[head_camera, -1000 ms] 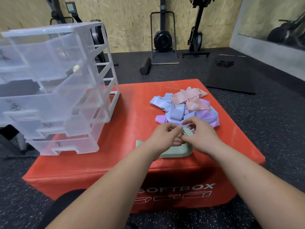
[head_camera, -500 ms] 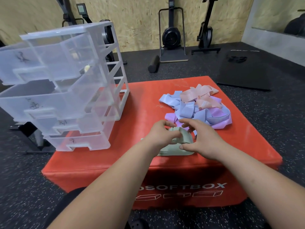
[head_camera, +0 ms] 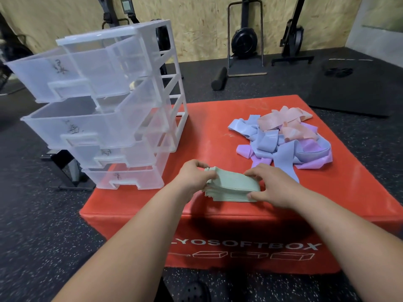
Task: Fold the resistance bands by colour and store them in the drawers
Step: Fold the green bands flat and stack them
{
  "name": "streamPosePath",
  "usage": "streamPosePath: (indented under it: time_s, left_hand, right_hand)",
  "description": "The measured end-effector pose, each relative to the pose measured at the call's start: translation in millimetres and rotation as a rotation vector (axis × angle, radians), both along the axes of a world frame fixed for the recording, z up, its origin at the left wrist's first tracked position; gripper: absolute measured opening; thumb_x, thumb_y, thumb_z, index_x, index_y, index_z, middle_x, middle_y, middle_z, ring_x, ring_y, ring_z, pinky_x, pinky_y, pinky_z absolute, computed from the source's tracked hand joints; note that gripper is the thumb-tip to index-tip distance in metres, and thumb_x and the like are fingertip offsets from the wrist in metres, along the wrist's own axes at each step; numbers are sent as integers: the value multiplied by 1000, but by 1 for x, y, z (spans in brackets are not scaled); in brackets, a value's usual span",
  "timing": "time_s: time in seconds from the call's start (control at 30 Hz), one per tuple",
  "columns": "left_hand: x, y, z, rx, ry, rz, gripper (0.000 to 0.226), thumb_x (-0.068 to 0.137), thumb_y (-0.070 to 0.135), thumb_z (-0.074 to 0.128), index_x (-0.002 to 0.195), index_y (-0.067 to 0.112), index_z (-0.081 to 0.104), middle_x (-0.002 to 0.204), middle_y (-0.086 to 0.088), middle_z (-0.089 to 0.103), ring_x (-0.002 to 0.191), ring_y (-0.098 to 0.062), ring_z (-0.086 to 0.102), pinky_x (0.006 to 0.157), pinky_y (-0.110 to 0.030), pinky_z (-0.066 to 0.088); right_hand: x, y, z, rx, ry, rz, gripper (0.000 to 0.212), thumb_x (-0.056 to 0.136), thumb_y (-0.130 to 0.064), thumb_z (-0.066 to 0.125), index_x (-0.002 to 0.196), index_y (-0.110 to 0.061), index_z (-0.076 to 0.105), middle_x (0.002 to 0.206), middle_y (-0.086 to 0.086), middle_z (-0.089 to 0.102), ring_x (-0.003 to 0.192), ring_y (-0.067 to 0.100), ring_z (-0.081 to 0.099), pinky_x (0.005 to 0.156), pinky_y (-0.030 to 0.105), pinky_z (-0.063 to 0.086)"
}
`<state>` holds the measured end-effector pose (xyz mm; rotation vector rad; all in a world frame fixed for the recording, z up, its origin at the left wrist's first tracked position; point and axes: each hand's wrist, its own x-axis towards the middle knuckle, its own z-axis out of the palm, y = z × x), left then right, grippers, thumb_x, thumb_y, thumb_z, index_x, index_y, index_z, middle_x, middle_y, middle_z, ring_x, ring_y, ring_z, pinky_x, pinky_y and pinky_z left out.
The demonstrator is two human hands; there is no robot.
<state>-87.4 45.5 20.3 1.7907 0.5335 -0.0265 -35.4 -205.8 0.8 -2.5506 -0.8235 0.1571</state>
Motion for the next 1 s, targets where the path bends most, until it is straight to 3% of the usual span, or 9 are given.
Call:
streamPosePath:
  time_s: [0.23,0.4,0.47,0.53,0.63,0.7,0.8,0.9,1.0]
  left_hand:
    - [-2,22,-11,37,28,25,32,81,7,80,110,5,66,99,-15,65,70,-24,65,55,-26,57]
    - [-3,31,-19,45,34,35,22,85,8,76,104,5,65,91,-17,67,66,-23,64,56,-28,58]
    - [-3,33,-24,103,24,31,26,84,15,75,107,9,64,93,-14,70,68,-24,68,64,-35,63]
    - [-3,35,-26,321,40,-54,34,85,28,71,115,15,63,105,-7,71,86,-26,72,81,-41,63]
    - [-5,34,-30,786,38,-207,43,93,34,60,134,23,58,131,-7,55,116,-29,56,97,-40,50]
    - [-5,31,-30,1012,-150,-293,45,95,31,58,139,25,58,140,-4,51,128,-31,47,105,-46,47]
    - [-2,27,-32,1069,-429,-539,49,99,44,57,144,24,58,145,0,58,134,-27,51,110,-46,44]
    - [-3,20,-39,1185,-357,-767,79,88,70,60,152,27,45,142,3,57,128,-23,55,107,-43,45]
    - [1,18,-43,1254,-370,-761,78,83,64,73,147,29,47,131,4,57,118,-23,55,97,-40,45]
  right_hand:
    - [1,16,-8,-23,-5,24,63,82,-47,82,138,-36,57,126,-16,62,113,11,57,93,30,44]
    - [1,26,-12,-96,-49,107,62,88,-54,73,144,-41,49,125,-15,51,116,12,56,94,34,47]
    - [-1,29,-13,-141,-78,127,62,92,-53,69,148,-40,45,126,-14,47,117,13,55,89,34,47]
    - [-3,32,-16,-193,-126,147,61,97,-52,64,151,-38,39,128,-11,44,117,16,53,85,33,45]
    - [-7,35,-19,-241,-193,166,58,101,-50,55,153,-34,33,131,-6,43,118,20,50,92,38,48]
    - [-10,35,-23,-254,-227,172,57,103,-48,52,154,-31,32,132,-5,44,117,22,49,96,40,47]
    - [-11,35,-28,-278,-267,176,60,104,-49,47,158,-29,27,133,-3,44,115,23,47,97,41,47]
    - [-10,35,-29,-280,-266,179,63,105,-49,47,160,-28,25,132,-3,44,113,22,46,97,40,46]
    - [-8,34,-26,-250,-238,187,63,103,-52,50,159,-33,26,130,-5,45,113,20,48,94,35,43]
